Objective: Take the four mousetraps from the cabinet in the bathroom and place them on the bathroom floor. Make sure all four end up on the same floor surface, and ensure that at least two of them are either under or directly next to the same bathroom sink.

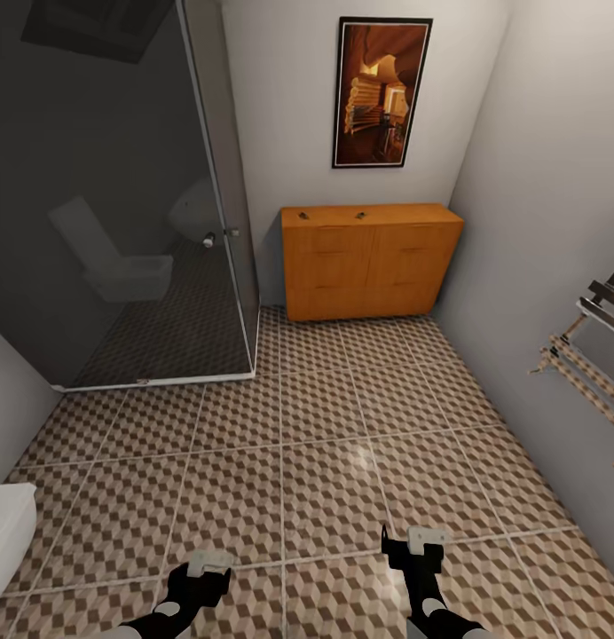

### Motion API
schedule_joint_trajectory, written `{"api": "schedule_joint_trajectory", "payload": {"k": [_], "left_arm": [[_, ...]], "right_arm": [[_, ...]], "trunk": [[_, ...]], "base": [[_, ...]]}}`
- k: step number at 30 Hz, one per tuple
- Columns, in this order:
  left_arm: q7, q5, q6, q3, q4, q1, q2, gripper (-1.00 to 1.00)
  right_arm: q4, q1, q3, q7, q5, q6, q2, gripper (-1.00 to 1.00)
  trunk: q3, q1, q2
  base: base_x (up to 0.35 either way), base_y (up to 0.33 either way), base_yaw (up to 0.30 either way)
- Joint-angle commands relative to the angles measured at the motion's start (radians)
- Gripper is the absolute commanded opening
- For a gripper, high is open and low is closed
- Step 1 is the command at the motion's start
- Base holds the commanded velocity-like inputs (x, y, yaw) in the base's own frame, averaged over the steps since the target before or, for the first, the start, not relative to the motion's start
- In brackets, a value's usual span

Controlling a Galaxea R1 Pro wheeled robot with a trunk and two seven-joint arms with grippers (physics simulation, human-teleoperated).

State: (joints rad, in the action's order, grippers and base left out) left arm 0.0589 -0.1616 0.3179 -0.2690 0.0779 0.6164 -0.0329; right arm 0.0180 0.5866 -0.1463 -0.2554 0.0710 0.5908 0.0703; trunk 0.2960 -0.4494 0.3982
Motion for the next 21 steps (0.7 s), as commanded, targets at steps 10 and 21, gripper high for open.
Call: {"api": "schedule_joint_trajectory", "payload": {"k": [10, 21], "left_arm": [[0.001, -0.009, 0.007, -0.009, 0.005, 0.002, -0.001, 1.0], [0.001, -0.009, 0.007, -0.009, 0.005, 0.002, -0.001, 1.0]], "right_arm": [[-0.001, 0.001, -0.009, -0.004, 0.007, 0.003, 0.0, 1.0], [-0.001, 0.001, -0.009, -0.004, 0.007, 0.003, 0.0, 1.0]], "trunk": [[-0.015, -0.001, 0.002], [-0.032, -0.001, 0.002]], "base": [[0.0, 0.0, 0.0], [0.0, 0.0, 0.0]]}}
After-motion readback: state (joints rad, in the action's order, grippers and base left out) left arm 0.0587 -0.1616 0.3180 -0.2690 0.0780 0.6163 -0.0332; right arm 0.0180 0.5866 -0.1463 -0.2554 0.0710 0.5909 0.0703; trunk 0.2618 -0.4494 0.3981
